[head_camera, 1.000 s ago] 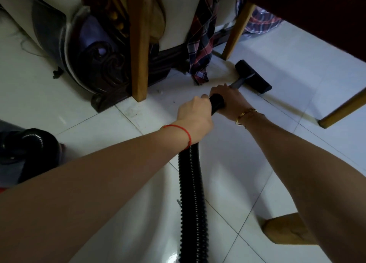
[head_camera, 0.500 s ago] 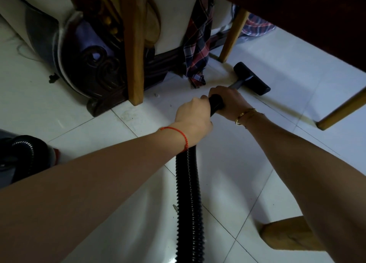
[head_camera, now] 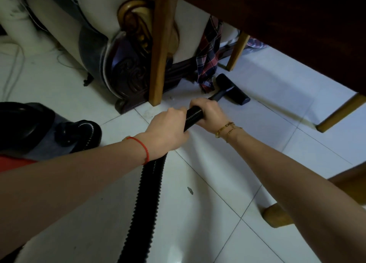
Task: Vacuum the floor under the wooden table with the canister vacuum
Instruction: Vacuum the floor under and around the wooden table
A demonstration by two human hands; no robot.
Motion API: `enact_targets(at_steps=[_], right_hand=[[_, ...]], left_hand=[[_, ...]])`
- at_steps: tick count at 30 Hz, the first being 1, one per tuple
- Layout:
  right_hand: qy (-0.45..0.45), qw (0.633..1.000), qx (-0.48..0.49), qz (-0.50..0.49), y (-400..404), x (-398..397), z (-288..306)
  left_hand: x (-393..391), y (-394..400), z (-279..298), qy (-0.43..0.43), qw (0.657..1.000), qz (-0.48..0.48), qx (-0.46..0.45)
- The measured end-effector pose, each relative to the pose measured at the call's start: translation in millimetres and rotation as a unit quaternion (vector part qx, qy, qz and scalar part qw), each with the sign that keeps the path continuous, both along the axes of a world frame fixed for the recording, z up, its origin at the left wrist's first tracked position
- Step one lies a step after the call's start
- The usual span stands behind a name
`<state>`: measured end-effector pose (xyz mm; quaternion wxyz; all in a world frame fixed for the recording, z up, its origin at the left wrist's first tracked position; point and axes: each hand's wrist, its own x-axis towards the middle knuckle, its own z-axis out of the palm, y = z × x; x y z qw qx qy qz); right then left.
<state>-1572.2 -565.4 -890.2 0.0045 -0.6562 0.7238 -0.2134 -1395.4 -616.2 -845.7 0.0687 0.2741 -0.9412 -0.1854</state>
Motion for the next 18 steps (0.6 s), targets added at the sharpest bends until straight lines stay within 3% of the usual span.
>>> enact_targets(at_steps=[18], right_hand=[[-0.013, 0.998, -0.014, 0.063, 4, 132, 12]], left_hand=[[135, 6, 16, -0.038, 0.998, 0.032, -0.031]])
